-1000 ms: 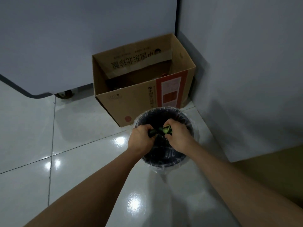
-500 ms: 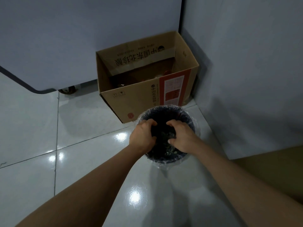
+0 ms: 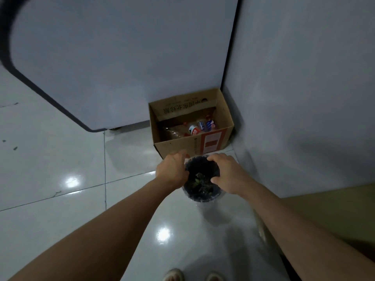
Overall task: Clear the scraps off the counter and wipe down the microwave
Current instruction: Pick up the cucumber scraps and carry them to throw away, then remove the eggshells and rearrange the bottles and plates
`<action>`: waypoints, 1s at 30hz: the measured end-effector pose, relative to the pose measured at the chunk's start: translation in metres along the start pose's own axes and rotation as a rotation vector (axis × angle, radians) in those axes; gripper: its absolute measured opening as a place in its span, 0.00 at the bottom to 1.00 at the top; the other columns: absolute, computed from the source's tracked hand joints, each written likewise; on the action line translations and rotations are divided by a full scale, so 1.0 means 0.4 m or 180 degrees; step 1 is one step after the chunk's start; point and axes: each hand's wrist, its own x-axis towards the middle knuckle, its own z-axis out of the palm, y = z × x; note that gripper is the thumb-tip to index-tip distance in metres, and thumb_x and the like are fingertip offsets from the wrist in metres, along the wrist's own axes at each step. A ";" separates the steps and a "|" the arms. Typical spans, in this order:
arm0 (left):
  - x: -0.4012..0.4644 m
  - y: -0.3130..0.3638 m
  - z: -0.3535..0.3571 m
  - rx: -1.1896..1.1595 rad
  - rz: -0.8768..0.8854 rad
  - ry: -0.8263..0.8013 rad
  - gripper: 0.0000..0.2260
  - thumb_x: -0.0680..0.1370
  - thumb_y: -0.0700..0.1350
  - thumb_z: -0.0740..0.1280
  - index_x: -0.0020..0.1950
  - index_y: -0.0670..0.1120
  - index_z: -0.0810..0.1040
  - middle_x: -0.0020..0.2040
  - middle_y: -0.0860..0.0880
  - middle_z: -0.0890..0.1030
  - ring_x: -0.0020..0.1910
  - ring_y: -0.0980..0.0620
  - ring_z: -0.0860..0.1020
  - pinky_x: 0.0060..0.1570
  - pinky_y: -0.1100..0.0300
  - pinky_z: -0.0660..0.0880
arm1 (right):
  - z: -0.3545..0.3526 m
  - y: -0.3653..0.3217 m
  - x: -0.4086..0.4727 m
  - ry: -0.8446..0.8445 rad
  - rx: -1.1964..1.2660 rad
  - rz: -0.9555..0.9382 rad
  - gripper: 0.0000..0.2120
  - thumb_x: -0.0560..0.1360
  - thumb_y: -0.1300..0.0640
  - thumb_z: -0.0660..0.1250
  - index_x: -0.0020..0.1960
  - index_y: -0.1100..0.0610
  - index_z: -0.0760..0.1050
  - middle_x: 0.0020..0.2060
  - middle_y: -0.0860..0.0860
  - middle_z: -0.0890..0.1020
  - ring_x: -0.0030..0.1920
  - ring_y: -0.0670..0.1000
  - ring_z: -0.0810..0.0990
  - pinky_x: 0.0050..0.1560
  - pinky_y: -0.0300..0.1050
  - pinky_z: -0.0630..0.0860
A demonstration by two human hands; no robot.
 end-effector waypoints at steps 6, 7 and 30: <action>-0.133 0.077 -0.293 0.0063 -0.0010 0.0237 0.18 0.73 0.42 0.69 0.62 0.51 0.72 0.57 0.49 0.78 0.52 0.49 0.77 0.46 0.56 0.78 | -0.254 -0.213 -0.125 0.0032 -0.0300 -0.0195 0.28 0.72 0.59 0.70 0.69 0.52 0.65 0.67 0.50 0.69 0.68 0.52 0.65 0.67 0.47 0.65; -0.156 0.089 -0.343 0.0085 -0.0019 0.0283 0.17 0.73 0.42 0.69 0.61 0.51 0.72 0.57 0.49 0.78 0.52 0.49 0.77 0.46 0.55 0.78 | -0.295 -0.248 -0.145 0.0041 -0.0336 -0.0239 0.28 0.72 0.59 0.70 0.69 0.52 0.65 0.67 0.50 0.69 0.68 0.52 0.64 0.67 0.47 0.65; -0.573 0.050 -1.035 0.0047 -0.0717 0.1250 0.21 0.72 0.48 0.71 0.63 0.53 0.70 0.60 0.50 0.76 0.54 0.49 0.78 0.51 0.54 0.77 | -0.682 -0.914 -0.419 0.0120 -0.1278 -0.1597 0.29 0.74 0.56 0.66 0.72 0.54 0.59 0.69 0.52 0.64 0.69 0.53 0.59 0.68 0.46 0.63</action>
